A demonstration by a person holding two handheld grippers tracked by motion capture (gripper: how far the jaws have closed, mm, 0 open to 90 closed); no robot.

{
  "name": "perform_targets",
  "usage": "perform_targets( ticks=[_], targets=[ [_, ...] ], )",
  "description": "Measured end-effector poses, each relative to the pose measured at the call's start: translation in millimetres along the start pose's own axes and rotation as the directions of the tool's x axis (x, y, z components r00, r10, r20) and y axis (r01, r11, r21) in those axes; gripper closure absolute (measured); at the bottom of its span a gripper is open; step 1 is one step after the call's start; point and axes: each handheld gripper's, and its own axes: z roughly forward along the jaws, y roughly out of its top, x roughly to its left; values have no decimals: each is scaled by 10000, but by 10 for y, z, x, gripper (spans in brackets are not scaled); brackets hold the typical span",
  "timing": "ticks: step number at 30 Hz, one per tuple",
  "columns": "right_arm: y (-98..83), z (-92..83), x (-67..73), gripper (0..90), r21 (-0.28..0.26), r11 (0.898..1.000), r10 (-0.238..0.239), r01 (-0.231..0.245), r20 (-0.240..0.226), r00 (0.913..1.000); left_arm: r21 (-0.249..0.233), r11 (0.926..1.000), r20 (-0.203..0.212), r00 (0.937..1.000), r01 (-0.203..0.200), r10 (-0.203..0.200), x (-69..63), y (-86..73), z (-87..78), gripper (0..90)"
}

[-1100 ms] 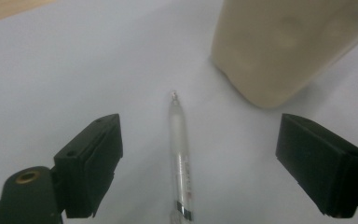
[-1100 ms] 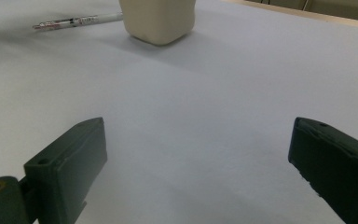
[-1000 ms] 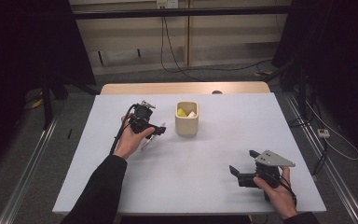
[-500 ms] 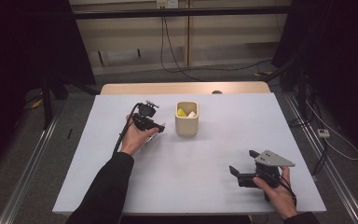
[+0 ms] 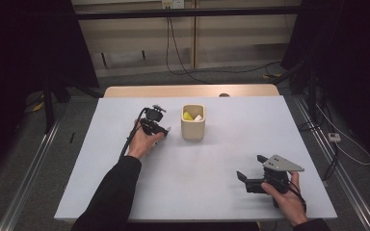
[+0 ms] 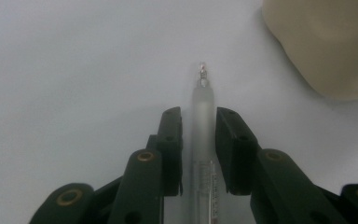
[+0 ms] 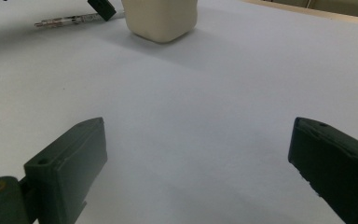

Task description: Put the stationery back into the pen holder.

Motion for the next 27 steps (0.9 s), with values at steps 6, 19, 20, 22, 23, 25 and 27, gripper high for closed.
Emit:
perform_targets(
  ticks=[6,19,20,22,23,25,27],
  targets=[
    [-1,-11,2,45,-22,10000,-9,9,4,10000,159,9991,-239,9989,-388,392,-58,19,3,749],
    [-6,-15,0,44,-26,10000,2,-2,-11,10000,236,9995,256,9994,227,-233,13,33,6,808],
    [-6,-15,-3,44,-37,10000,13,-13,1,10000,211,9992,336,9988,350,-357,19,29,5,809],
    [-6,-10,-7,44,-33,10000,18,-18,6,10000,231,9987,387,9982,455,-464,29,24,-5,809],
    [-6,-9,-7,44,-28,10000,16,-16,2,10000,207,9986,400,9980,479,-487,30,24,-6,810],
    [-9,-7,-9,46,-24,10000,41,-41,-19,10000,174,9980,496,9968,613,-621,39,19,-13,810],
    [-16,-16,-21,45,-39,10000,87,-87,-21,10000,61,9972,523,9958,746,-748,52,13,-22,810]
  ],
)
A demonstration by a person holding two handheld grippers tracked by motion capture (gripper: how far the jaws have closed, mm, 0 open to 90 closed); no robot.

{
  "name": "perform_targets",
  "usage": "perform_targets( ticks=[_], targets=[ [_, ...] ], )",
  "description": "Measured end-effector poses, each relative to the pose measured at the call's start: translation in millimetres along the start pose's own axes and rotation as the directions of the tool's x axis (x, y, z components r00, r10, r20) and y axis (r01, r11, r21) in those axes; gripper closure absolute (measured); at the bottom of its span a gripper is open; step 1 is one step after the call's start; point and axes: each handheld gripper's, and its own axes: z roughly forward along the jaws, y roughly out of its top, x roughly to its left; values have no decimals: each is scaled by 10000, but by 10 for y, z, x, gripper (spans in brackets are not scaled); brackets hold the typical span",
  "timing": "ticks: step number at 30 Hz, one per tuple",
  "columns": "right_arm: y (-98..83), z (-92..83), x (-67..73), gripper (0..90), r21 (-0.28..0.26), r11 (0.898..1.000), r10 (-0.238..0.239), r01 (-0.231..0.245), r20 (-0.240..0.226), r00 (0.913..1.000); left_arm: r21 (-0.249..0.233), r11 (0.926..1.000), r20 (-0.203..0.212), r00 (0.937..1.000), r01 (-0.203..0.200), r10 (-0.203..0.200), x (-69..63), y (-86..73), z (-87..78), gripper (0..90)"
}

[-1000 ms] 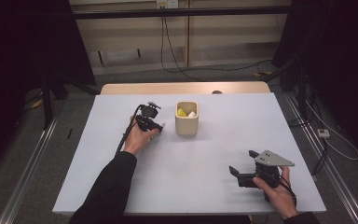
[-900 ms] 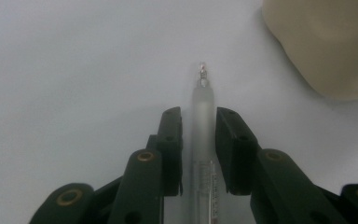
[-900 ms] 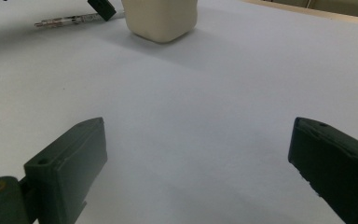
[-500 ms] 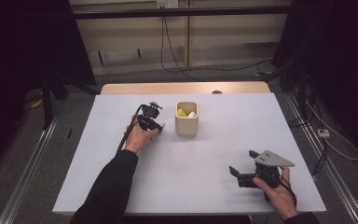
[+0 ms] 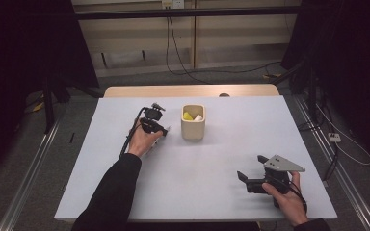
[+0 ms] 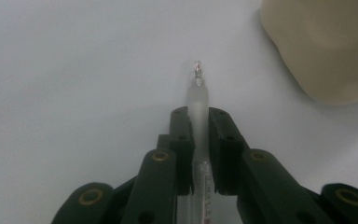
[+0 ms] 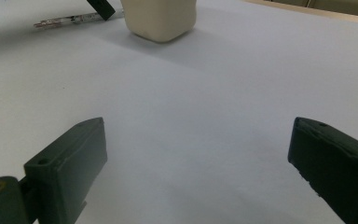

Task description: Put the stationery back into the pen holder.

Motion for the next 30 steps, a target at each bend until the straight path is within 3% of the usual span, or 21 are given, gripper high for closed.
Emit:
perform_targets(
  ticks=[10,15,20,25,30],
  targets=[
    [-8,-11,-13,43,-17,10000,-13,13,-5,10000,-694,9975,157,9998,-97,108,-2,5,-148,810],
    [-6,-16,-12,44,-65,10000,-16,16,-5,10000,-1350,9907,246,9995,-186,221,3,5,-299,810],
    [-9,-20,-21,43,-86,10000,34,-34,-7,10000,-2030,9788,188,9994,-263,307,-13,-10,-443,810],
    [-16,-20,-28,44,-48,9999,95,-95,-20,10000,-2417,9697,175,9990,-354,408,-81,-35,-515,809],
    [-14,-14,-29,44,-53,10000,38,-38,-26,10000,-3057,9506,200,9978,-536,627,-151,-39,-640,809]
  ],
)
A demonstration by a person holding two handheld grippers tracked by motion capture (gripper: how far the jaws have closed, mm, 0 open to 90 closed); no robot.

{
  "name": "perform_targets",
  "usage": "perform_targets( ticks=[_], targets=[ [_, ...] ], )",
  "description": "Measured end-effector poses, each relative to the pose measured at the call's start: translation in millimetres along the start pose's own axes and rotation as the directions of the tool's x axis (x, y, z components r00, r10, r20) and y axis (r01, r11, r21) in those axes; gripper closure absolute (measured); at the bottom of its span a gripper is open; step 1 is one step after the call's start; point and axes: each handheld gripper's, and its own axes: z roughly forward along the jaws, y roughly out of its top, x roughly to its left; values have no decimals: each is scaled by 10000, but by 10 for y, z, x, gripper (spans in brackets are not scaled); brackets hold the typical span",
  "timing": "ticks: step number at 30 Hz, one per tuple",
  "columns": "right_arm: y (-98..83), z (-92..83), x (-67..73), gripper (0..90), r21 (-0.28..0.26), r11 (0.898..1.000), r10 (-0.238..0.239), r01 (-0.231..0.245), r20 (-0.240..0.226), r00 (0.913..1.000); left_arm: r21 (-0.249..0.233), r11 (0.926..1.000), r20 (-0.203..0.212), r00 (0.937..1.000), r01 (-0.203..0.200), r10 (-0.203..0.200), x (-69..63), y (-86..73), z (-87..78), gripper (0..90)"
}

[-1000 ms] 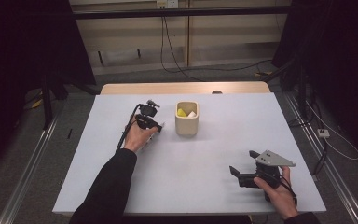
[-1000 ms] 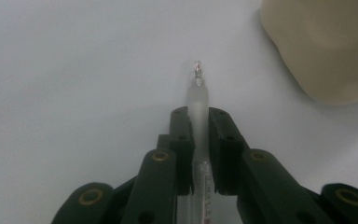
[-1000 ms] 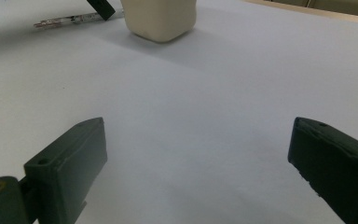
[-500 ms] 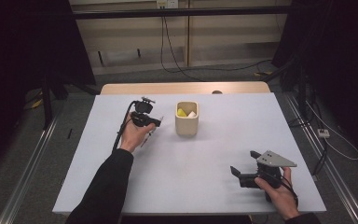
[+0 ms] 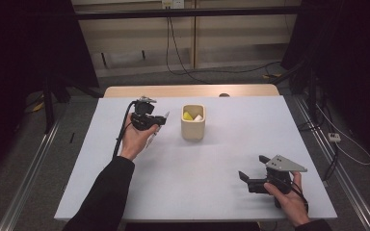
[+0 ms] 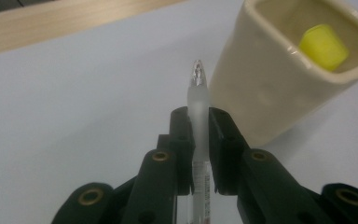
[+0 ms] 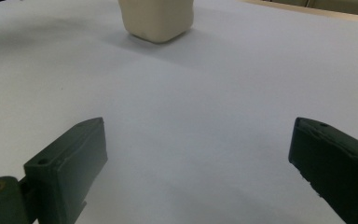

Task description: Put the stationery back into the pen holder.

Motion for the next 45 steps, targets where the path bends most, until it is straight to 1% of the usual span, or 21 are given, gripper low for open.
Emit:
perform_targets(
  ticks=[4,5,7,8,9,10,11,13,14,15,17,24,27,29,30,32,33,38,40,42,45],
  targets=[
    [3,-3,0,44,-25,10000,-15,15,19,10000,-520,9980,48,9993,-363,366,-55,23,-96,809],
    [3,-6,4,43,-24,10000,-10,10,26,10000,-657,9974,125,9994,-305,314,-67,25,-109,809],
    [0,-10,7,44,24,10000,16,-16,43,10000,-859,9953,56,9990,-438,444,-89,37,-161,808],
    [1,-12,6,44,0,10000,-2,2,76,10000,-953,9947,109,9991,-395,407,-102,39,-180,809],
    [4,-16,8,43,-23,10000,10,-10,87,10000,-1134,9925,159,9987,-461,482,-110,41,-207,808],
    [5,-19,12,44,-19,10000,-9,9,81,10000,-1141,9917,163,9980,-588,611,-109,45,-225,808],
    [5,-18,15,44,-11,10000,-33,34,79,10000,-1275,9904,84,9984,-540,555,-120,48,-239,808],
    [5,-19,23,44,6,10000,-17,17,54,10000,-1532,9870,177,9985,-485,518,-125,56,-279,808],
    [5,-18,22,44,5,10000,-7,7,54,10000,-1632,9847,135,9979,-609,639,-125,59,-310,808],
    [6,-17,19,44,7,10000,-10,10,61,10000,-1748,9832,194,9982,-520,562,-137,59,-327,808],
    [13,-18,24,43,-22,10000,-44,44,62,10000,-1869,9806,198,9978,-588,636,-148,65,-369,808],
    [20,-9,42,42,18,10000,-37,37,82,10000,-2637,9626,259,9971,-628,721,-168,102,-484,808],
    [18,-12,39,42,7,10000,-25,25,93,10000,-3093,9485,318,9961,-684,822,-189,131,-480,808],
    [17,-14,42,42,-3,10000,-50,50,66,10000,-3188,9436,347,9938,-893,1058,-214,175,-464,808],
    [17,-16,43,42,4,10000,-40,40,68,10000,-3254,9406,511,9915,-970,1199,-240,212,-447,808],
    [17,-21,41,42,-40,10000,-11,11,88,10000,-3246,9348,422,9851,-1443,1667,-283,296,-419,808],
    [17,-23,40,42,-50,10000,-31,31,89,10000,-3287,9341,466,9855,-1394,1634,-294,328,-413,808],
    [19,-23,42,42,-66,10000,-32,32,79,10000,-3673,9210,800,9822,-1294,1699,-373,496,-379,808],
    [20,-19,44,42,-56,10000,-40,41,72,10000,-3819,9145,779,9813,-1336,1759,-408,545,-361,808],
    [19,-23,45,43,-54,10000,-51,52,78,10000,-3923,9116,876,9816,-1227,1698,-441,590,-327,807],
    [13,-39,41,42,-76,10000,1,-1,128,9999,-4017,9070,884,9804,-1264,1758,-468,630,-266,808]
  ],
)
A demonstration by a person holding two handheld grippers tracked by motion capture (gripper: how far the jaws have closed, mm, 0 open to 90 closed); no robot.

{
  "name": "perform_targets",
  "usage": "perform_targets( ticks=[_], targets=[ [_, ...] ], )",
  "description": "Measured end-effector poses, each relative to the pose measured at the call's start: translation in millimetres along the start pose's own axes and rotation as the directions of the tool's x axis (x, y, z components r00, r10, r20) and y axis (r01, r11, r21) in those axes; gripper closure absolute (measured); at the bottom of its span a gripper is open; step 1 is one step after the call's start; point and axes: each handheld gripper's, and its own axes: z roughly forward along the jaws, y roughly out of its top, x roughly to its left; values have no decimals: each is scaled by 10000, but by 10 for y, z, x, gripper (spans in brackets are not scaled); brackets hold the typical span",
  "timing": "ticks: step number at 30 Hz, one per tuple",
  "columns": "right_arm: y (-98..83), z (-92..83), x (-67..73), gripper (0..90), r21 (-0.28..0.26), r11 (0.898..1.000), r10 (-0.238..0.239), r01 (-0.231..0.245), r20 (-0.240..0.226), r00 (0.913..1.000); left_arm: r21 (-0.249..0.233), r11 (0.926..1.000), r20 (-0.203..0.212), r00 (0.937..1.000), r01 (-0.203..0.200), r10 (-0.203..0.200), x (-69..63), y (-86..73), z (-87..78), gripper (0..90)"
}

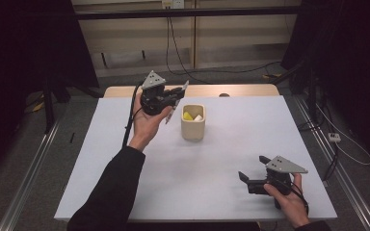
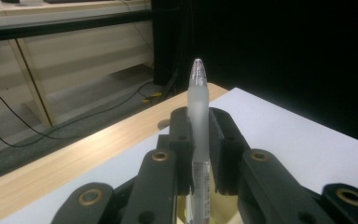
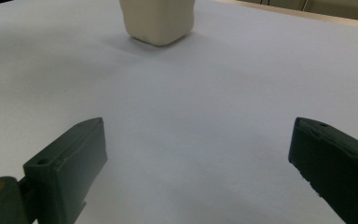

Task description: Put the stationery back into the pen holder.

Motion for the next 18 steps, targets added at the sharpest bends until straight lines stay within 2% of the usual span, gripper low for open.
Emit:
perform_targets(
  ticks=[4,6,8,13,15,16,18],
  targets=[
    [-7,-5,-17,42,-12,10000,49,-49,67,10000,-251,9992,170,9994,311,-307,-11,41,75,807],
    [-6,1,-12,42,22,10000,2,-2,34,10000,-403,9979,405,9979,515,-499,-29,65,120,807],
    [-4,2,-7,43,-9,10000,3,-3,19,10000,-444,9980,368,9983,457,-441,-54,91,165,807],
    [-7,-4,-10,42,2,10000,23,-23,25,10000,-678,9950,429,9966,732,-704,-43,119,240,807],
    [-7,0,-9,42,19,10000,10,-10,7,10000,-610,9965,301,9980,576,-558,-59,128,292,807],
    [-7,1,-8,42,31,10000,20,-20,-9,10000,-617,9960,331,9974,653,-634,-71,130,321,807],
    [-6,2,-9,42,14,10000,-5,5,-17,10000,-556,9974,304,9985,462,-446,-99,131,379,807]
  ],
)
